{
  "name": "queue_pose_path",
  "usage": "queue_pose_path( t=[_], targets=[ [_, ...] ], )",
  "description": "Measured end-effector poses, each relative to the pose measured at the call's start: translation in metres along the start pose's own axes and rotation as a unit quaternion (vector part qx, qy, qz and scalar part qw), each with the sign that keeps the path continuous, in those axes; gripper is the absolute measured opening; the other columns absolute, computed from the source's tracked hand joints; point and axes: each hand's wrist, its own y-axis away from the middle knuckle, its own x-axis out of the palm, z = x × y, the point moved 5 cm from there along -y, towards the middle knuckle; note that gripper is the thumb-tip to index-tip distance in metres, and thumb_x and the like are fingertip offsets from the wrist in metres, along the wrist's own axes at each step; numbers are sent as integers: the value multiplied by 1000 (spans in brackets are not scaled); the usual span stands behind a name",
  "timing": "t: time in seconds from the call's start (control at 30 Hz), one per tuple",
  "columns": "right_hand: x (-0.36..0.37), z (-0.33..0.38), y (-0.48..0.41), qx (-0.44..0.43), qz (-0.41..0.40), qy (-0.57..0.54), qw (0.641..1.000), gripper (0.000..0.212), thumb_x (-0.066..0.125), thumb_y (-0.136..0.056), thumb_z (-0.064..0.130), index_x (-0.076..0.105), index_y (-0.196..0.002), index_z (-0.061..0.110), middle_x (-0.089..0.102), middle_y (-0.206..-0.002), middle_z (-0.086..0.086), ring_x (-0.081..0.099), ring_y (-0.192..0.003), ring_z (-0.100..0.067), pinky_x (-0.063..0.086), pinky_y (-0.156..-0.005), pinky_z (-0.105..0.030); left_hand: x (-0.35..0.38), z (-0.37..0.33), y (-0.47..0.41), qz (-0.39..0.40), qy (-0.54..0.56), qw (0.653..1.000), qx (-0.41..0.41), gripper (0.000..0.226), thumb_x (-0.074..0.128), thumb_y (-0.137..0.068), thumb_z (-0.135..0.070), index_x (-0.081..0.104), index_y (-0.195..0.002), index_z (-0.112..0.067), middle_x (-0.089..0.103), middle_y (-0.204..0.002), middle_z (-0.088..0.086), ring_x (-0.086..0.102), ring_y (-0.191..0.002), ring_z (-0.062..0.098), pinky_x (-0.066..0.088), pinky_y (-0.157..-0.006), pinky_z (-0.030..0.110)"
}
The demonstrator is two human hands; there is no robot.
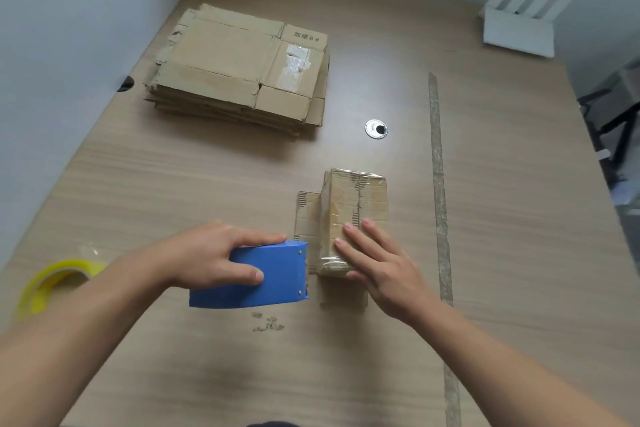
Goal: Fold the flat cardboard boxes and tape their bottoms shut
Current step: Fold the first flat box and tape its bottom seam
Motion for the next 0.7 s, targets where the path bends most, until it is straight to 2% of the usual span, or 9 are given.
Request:
queue_pose_path(
  t=[0.1,0.17,0.23,0.3,0.43,0.57,0.7],
  targets=[
    [-1,1,-3,3,9,8,1000,45,53,-96,36,59,-137,19,51,-146,-6,43,-137,-38,47,-103,-53,-7,18,3,-2,23,1000,-21,59,55,-68,-64,38,-123,-74,63,-124,-20,60,-104,5,48,-94,31],
    [1,2,-6,15,14,2,1000,46,64,-94,31,59,-137,18,50,-147,-6,39,-139,-39,43,-107,-52,-8,25,-4,-7,1,999,-38,63,54,-68,-65,38,-129,-71,63,-119,-17,59,-100,7,48,-90,29],
    [2,2,-6,21,21,-5,1000,48,66,-92,26,57,-139,18,47,-149,-5,36,-141,-38,40,-110,-51,-5,26,-18,-16,-41,998,-52,63,56,-75,-64,39,-135,-65,61,-112,-17,55,-96,11,46,-78,23],
    [3,1,-4,19,26,-5,999,48,61,-94,29,55,-140,19,44,-150,-4,35,-142,-36,37,-112,-48,-1,22,-32,-31,-81,994,-59,60,59,-83,-60,37,-139,-63,58,-107,-14,48,-91,13,38,-67,21],
    [4,2,-4,27,31,-17,999,47,49,-97,34,50,-141,19,43,-151,-5,32,-143,-32,29,-116,-41,5,13,-54,-61,-123,989,-51,67,50,-75,-61,30,-139,-64,62,-125,-8,55,-106,23,44,-78,33],
    [3,2,-6,45,41,-38,997,47,53,-97,33,46,-142,22,41,-152,-4,29,-145,-32,26,-118,-39,6,-2,-67,-80,-132,988,-26,68,49,-72,-56,33,-137,-61,64,-120,-5,58,-108,27,42,-77,35],
    [2,3,-6,93,72,-75,990,54,62,-92,29,44,-143,27,38,-154,3,24,-149,-29,25,-119,-40,1,-17,-68,-97,-158,983,-13,57,52,-75,-47,46,-132,-51,65,-107,-3,60,-99,28,34,-70,34]
  ],
)
